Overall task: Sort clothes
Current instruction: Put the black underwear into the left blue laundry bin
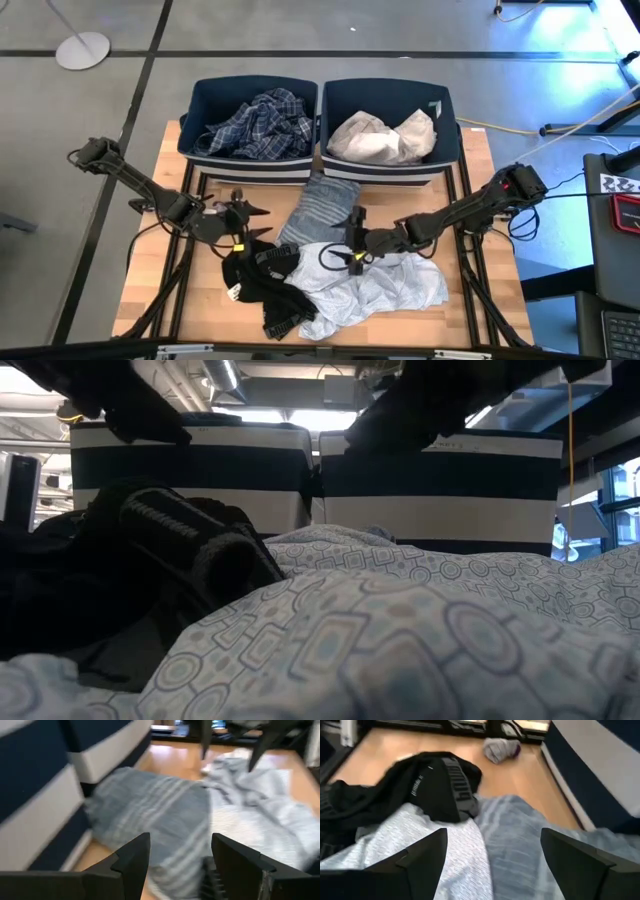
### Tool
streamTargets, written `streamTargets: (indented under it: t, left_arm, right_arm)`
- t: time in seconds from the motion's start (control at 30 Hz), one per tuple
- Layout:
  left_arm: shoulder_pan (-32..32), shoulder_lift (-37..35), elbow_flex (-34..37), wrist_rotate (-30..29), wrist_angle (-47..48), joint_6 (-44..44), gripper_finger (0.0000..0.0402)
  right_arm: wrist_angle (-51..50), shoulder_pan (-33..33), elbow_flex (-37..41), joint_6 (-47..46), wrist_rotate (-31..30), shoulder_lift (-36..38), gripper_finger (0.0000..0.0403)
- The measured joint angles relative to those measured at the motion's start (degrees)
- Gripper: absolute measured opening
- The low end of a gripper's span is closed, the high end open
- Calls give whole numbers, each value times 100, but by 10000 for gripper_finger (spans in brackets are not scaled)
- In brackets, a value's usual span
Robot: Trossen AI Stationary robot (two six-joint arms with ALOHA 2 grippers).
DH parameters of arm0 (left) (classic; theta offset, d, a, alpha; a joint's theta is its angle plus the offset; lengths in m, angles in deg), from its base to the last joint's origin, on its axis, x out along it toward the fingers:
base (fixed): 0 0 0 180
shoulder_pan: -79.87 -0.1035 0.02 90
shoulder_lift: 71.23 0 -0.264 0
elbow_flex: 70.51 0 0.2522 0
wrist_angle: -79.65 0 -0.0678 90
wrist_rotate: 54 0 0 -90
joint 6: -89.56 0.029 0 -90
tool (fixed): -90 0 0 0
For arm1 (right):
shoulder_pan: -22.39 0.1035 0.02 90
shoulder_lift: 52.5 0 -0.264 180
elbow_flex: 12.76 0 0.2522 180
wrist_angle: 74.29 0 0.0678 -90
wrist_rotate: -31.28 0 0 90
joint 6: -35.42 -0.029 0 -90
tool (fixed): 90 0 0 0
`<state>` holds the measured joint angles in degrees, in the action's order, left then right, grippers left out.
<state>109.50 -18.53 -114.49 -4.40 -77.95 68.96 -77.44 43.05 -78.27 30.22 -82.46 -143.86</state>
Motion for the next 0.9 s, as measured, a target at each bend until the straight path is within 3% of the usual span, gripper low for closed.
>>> streamTargets:
  t: [0.1, 0.27, 0.6, 0.9]
  left_arm:
    - [10, 128, 0, 376, -312, -268, 203]
    - [11, 719, -57, 494, -904, -495, 203]
    - [175, 2204, -857, 1213, -214, -1228, 203]
    - [304, 3079, -866, 1669, 98, -1510, 203]
  right_arm:
    - [64, 10, 95, 14, 269, -29, 321]
    - [264, 118, 183, 121, 388, -177, 321]
    - [286, 186, 181, 125, 389, -237, 321]
    - [290, 181, 177, 126, 343, -237, 321]
